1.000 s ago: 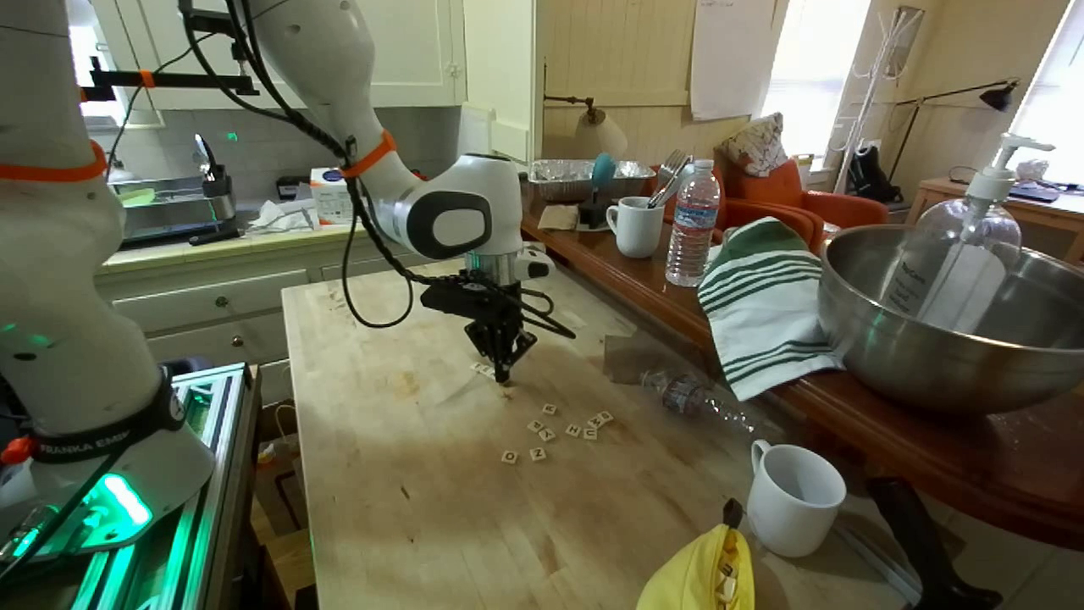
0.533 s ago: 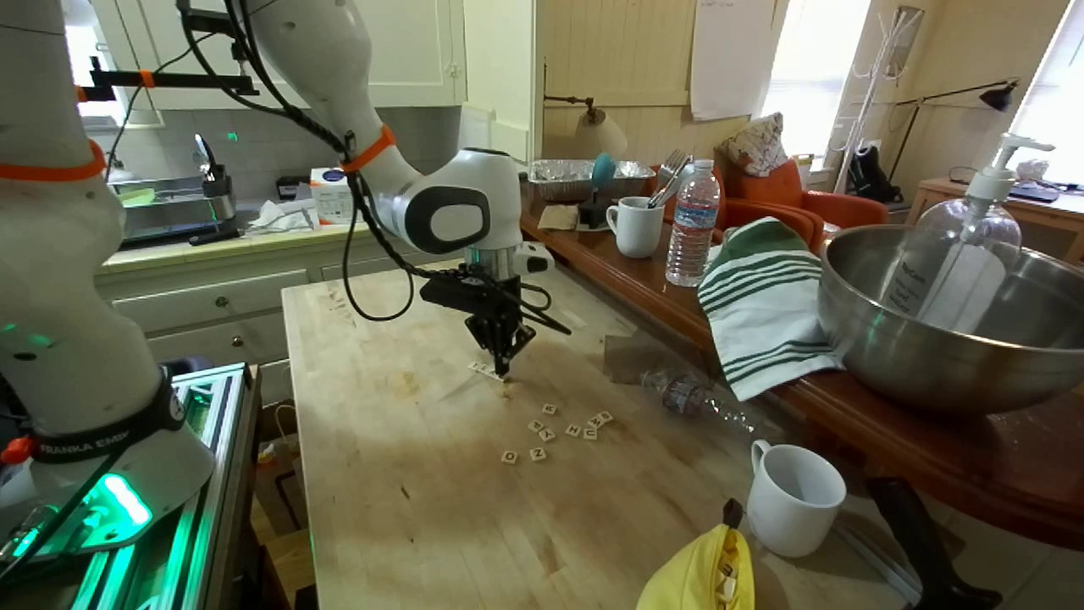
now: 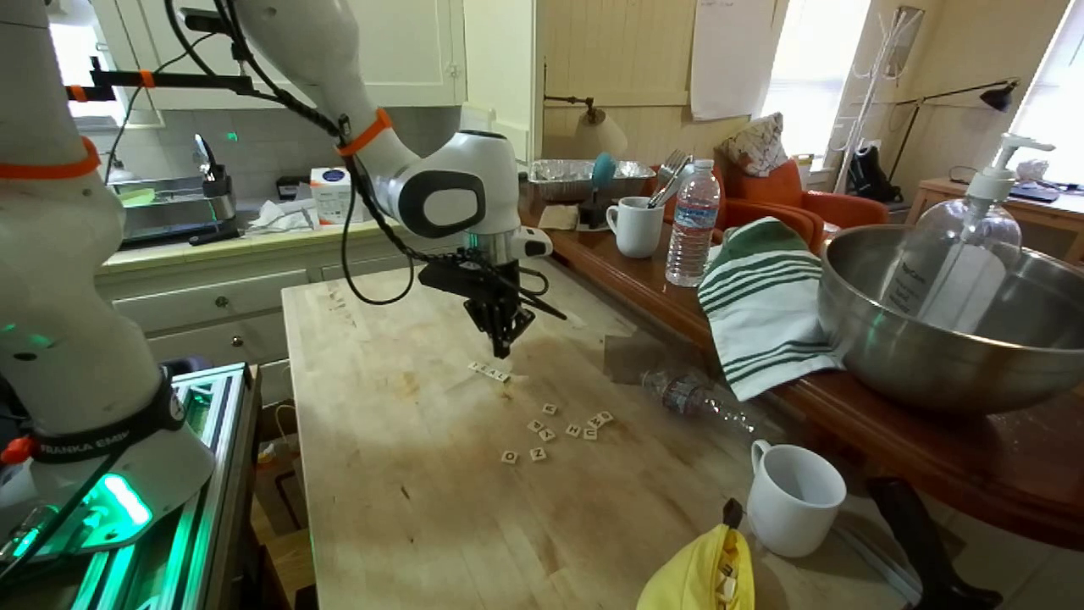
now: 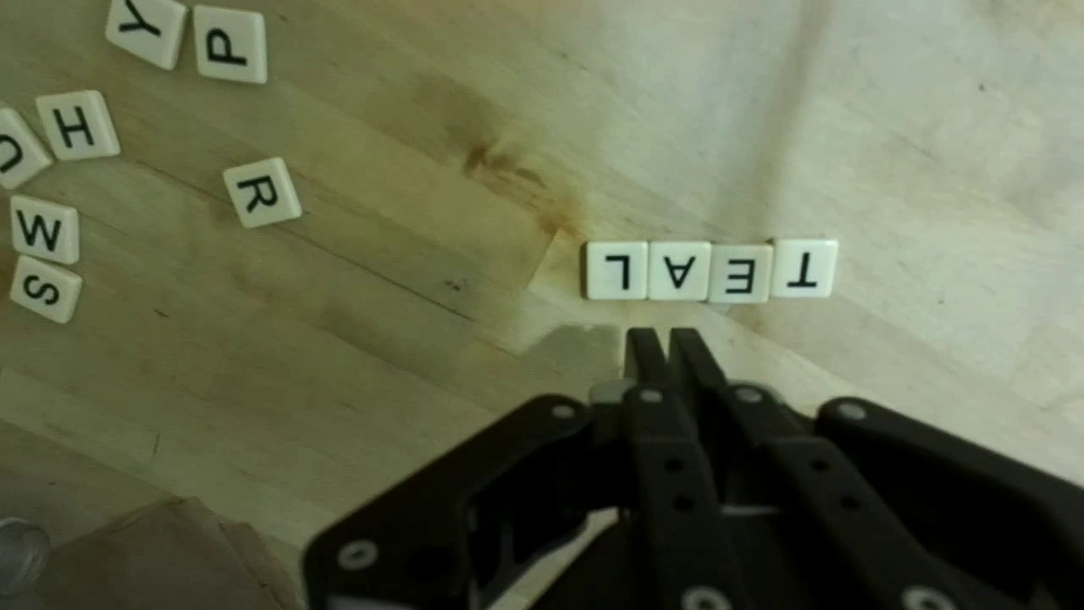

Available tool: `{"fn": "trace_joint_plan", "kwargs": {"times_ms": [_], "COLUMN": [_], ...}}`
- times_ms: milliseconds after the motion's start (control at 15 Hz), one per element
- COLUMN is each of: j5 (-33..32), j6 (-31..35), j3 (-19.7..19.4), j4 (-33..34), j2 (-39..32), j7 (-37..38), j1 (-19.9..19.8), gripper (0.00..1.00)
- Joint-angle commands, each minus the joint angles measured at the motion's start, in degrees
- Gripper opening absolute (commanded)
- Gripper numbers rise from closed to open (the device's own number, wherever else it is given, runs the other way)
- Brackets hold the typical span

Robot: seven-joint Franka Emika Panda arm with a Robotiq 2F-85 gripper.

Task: Spell the word 'Teal'.

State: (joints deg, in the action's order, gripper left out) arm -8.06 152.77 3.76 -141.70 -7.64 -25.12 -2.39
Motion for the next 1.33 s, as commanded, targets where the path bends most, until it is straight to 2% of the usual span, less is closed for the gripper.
{"fn": "trace_joint_plan", "kwargs": {"times_ms": [0,533,1267], "j5": [2.95,5.43,7.61], "j6": [-3.36,-10.28,-12.65], "j3": [0.42,-0.14,-0.89], "j4": [-1.73,-1.85,-3.15], "j2": [3.64,7.88,12.14], "j7": [-1.43,-1.46,-1.54], "j1": [0.52,1.53,3.10], "gripper": [0.40,1.00,1.00]}}
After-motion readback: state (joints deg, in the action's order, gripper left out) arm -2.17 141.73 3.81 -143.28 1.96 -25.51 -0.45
